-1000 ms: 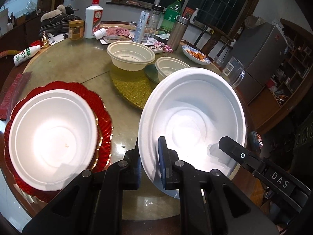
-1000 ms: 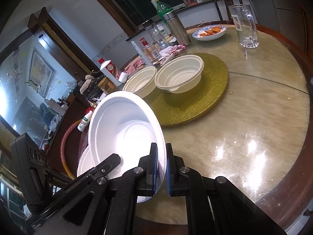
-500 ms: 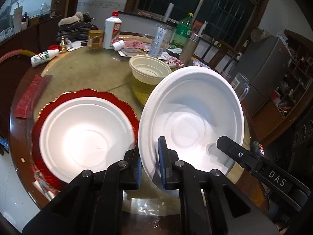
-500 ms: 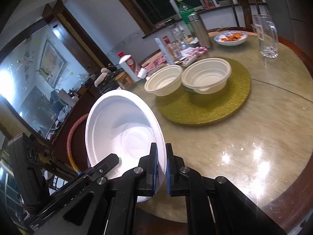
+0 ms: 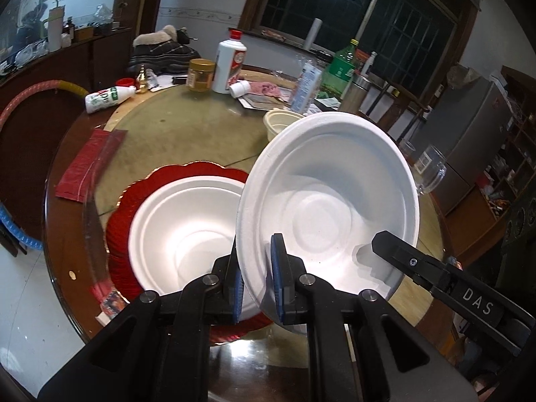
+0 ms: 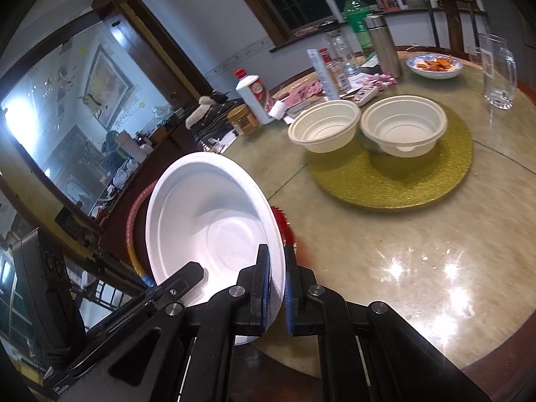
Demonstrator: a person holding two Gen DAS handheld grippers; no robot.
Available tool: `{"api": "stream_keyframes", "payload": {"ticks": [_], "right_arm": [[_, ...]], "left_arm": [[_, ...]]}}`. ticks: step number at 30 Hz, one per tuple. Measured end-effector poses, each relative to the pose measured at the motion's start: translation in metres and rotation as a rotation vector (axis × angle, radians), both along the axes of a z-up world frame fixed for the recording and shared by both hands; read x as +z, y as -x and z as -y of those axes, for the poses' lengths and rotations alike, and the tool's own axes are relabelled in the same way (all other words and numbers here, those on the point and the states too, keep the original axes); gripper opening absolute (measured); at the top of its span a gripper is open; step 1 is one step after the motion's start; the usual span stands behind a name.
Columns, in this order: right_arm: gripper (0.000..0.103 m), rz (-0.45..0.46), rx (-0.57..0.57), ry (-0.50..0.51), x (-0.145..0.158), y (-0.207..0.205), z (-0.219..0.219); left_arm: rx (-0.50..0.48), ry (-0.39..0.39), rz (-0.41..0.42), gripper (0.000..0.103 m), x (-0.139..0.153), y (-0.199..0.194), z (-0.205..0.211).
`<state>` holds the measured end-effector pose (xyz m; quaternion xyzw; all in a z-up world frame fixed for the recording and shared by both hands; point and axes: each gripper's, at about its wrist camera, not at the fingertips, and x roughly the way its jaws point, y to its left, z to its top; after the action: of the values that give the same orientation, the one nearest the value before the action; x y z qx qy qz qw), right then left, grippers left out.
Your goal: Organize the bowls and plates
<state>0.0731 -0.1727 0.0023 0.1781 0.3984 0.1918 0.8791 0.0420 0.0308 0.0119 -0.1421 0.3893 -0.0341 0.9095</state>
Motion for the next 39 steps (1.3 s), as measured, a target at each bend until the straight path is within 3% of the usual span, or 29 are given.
{"api": "stream_keyframes", "payload": {"ticks": [39], "right_arm": [[0.007, -0.031, 0.070, 0.017, -0.013, -0.009, -0.041]], "left_arm": [[0.058, 0.019, -0.019, 0.012, -0.013, 0.007, -0.037]]}}
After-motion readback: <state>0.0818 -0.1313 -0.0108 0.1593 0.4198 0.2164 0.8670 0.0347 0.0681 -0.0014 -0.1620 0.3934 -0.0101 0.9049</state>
